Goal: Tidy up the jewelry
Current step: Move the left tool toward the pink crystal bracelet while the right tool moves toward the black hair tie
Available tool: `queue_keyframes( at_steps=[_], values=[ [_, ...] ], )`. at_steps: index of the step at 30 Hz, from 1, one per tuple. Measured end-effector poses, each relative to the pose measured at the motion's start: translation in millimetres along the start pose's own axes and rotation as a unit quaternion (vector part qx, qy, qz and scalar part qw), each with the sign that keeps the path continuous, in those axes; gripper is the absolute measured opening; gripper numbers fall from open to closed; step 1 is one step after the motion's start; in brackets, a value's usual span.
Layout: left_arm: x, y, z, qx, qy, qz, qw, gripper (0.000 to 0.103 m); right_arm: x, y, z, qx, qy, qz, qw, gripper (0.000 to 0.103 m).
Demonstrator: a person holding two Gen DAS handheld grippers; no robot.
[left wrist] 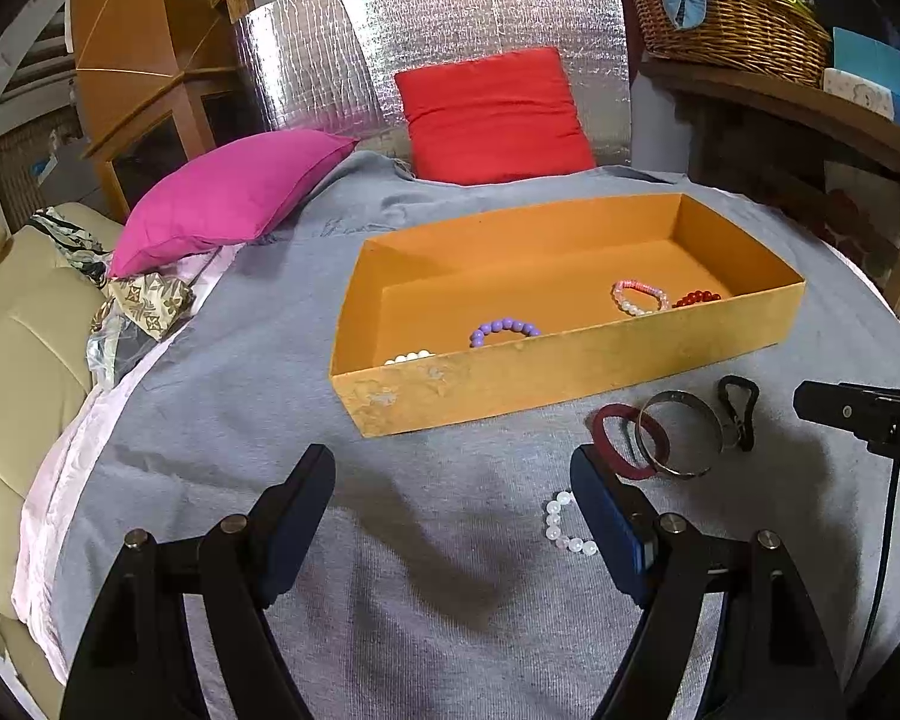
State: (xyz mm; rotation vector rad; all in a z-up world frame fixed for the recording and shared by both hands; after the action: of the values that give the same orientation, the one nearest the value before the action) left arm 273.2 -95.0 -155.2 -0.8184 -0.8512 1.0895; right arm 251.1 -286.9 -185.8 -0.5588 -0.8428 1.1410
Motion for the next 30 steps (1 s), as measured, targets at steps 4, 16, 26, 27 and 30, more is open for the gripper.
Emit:
queue_keyframes(
  at_steps=[4,16,26,27,30],
  values=[
    [-1,0,-1,0.001,0.001,-0.001,1.0,0.081,0,1,0,0.002,0.0,0.0,1.0,0.057],
    [-1,1,0,0.001,0.002,-0.002,1.0,0.081,2,3,-1,0.006,0.0,0.003,1.0,0.057],
    [-1,8,-4,0.016,0.007,-0.004,0.9998,0.081,1,4,-3,0.009,0.001,0.002,1.0,0.057],
    [-1,13,-7,0.029,0.01,-0.001,0.9995,0.081,1,4,-3,0.009,0.002,0.0,1.0,0.057],
    [3,25,-14,0.061,0.012,0.011,0.998,0.081,-3,4,-3,0.011,0.005,-0.006,1.0,0.057]
  ],
)
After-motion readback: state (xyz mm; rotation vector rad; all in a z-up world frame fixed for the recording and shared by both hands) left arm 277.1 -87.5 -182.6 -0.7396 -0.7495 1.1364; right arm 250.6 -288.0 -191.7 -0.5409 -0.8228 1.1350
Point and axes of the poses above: each gripper's, at about its wrist camera, not at the fingertips, and z roughly against the way its jaws point, x to its left, y to its underside, the point moved 9 cm from there along -z, roughly the way its jaws point, and after that the axes turned 15 degrees about -x, right-handed, at the moved point
